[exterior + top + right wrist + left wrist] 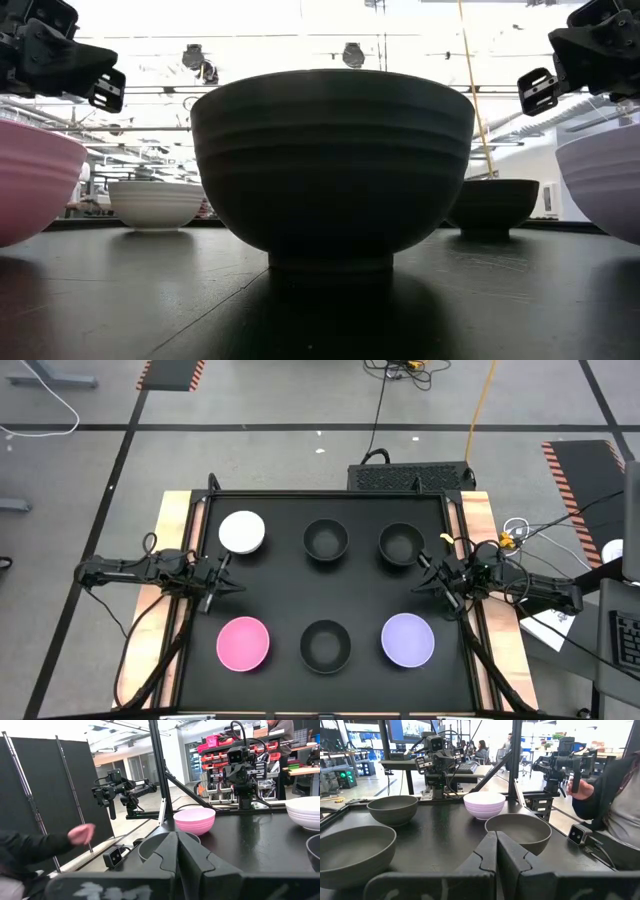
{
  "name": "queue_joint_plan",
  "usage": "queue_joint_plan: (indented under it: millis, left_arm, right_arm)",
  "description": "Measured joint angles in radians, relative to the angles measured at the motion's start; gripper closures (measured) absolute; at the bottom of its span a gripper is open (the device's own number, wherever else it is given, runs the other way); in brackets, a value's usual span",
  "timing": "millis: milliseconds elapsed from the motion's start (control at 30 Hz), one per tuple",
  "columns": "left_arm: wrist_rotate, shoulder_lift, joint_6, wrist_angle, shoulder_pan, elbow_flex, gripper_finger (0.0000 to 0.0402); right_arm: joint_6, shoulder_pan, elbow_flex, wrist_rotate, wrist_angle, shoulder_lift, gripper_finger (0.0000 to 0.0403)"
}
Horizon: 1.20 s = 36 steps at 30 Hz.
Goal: Nest bowls inside each other
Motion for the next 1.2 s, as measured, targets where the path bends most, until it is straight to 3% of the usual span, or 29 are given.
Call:
queue_joint_plan:
  millis: [633,1200]
  left_arm:
    - [-0.001,0.000,0.009,0.014,0.000,0.000,0.0396]
    - [-0.026,0.000,-0.087,0.088,0.000,0.000,0.0396]
  right_arm:
    - [0.003,0.000,0.000,0.000,0.006,0.000,0.0399]
    - [-0.013,0.000,0.000,0.001,0.232,0.000,0.0399]
